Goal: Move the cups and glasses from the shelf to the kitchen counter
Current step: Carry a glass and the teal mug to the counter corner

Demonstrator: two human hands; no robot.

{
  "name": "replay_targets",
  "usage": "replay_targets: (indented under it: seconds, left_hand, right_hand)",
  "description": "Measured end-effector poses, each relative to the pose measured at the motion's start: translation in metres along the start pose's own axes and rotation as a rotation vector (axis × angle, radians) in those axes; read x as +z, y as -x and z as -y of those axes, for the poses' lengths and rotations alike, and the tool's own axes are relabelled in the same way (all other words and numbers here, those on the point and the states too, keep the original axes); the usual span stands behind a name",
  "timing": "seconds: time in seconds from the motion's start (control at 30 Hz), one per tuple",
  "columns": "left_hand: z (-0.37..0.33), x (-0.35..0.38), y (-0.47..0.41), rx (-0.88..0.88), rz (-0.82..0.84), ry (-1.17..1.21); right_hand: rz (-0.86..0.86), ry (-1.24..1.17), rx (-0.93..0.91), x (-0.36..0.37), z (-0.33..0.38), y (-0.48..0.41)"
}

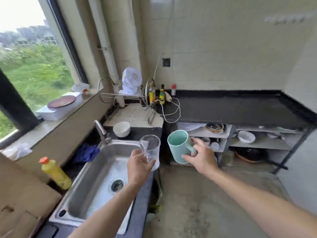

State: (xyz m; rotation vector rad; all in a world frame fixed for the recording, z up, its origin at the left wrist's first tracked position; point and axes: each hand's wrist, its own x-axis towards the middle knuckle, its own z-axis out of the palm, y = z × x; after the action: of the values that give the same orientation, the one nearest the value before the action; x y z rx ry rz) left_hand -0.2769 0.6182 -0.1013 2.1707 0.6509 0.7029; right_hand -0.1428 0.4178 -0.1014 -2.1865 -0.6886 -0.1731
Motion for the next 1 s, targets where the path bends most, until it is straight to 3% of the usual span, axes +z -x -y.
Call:
replay_targets:
  seconds: [0.3,1.0]
  left_hand:
    - [-0.097,0.186,-0.065,0.19,0.274,0.013]
    - [-0.289,0.541,-0.243,0.285,0.479,0.057]
  right_hand:
    - [-0.206,0.161,0.211,-0.097,-0.153,-0.05]
    - [-0.333,0.188,0.381,-0.264,-0.438,-0.258]
